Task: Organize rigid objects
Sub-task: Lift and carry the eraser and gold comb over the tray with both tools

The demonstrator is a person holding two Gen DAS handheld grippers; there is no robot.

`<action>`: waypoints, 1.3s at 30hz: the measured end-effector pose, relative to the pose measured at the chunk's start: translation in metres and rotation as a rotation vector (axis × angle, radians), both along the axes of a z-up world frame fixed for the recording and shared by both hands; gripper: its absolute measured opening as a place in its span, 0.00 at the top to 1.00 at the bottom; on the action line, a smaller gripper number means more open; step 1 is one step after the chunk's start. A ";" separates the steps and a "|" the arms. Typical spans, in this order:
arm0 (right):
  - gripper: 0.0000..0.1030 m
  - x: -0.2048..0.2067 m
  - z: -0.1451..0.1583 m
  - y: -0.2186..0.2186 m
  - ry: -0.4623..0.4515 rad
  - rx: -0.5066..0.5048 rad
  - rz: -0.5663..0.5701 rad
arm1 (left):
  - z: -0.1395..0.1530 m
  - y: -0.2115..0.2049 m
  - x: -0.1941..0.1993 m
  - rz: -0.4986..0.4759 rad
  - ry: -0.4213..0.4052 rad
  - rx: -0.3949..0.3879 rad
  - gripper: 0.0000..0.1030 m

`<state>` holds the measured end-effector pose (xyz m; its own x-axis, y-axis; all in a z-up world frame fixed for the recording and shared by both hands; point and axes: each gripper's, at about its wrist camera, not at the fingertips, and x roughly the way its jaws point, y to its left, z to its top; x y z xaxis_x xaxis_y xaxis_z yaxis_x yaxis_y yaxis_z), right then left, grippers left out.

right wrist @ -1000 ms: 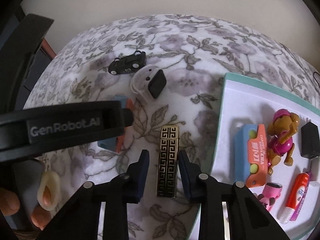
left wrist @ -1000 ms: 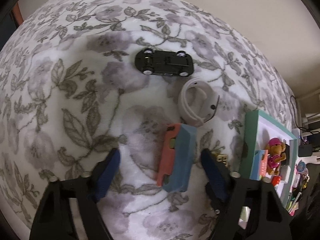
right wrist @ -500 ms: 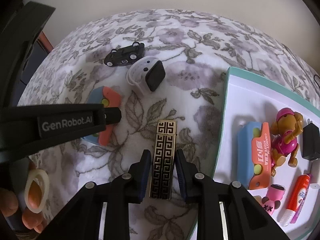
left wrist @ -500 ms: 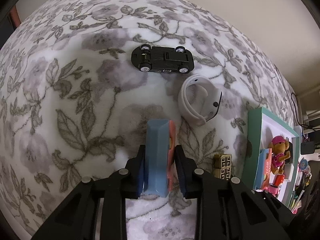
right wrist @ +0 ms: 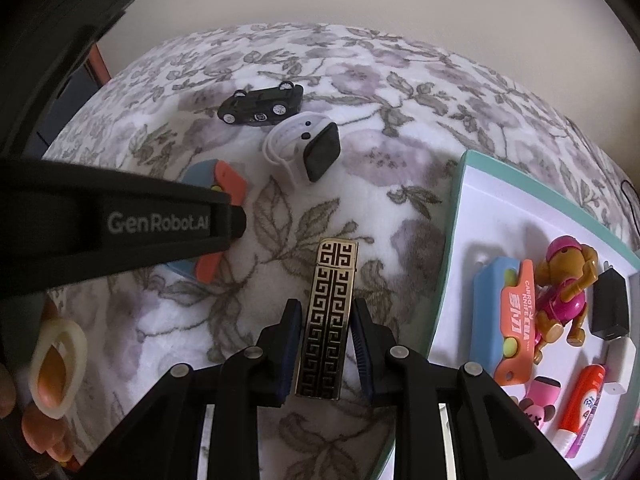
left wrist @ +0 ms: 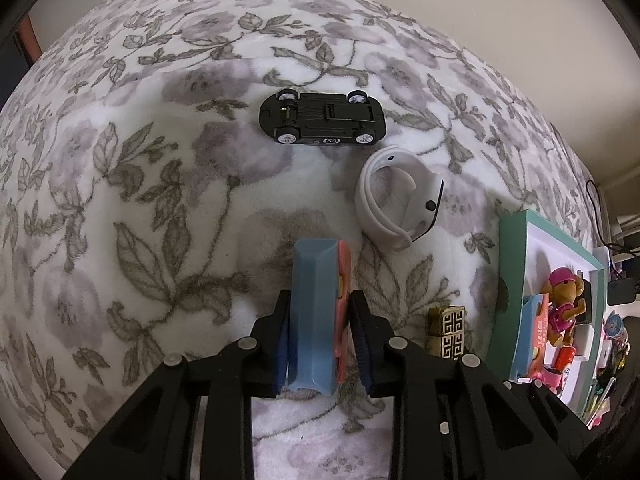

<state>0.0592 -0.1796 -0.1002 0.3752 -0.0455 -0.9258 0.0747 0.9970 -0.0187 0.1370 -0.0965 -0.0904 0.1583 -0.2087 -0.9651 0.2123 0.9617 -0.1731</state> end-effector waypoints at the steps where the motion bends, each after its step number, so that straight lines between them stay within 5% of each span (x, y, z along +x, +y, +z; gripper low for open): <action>1: 0.73 0.001 0.000 0.001 0.000 -0.003 0.003 | 0.000 -0.001 0.000 -0.001 -0.001 0.004 0.72; 14: 0.78 -0.009 0.004 -0.004 -0.016 0.018 0.006 | 0.001 -0.001 0.001 0.006 -0.001 0.012 0.74; 23: 0.79 -0.010 0.021 -0.020 -0.063 0.127 -0.046 | 0.015 0.004 0.001 0.019 -0.029 0.002 0.79; 39: 0.79 -0.035 0.109 -0.058 -0.281 0.160 -0.159 | 0.106 -0.001 -0.016 0.003 -0.240 -0.128 0.79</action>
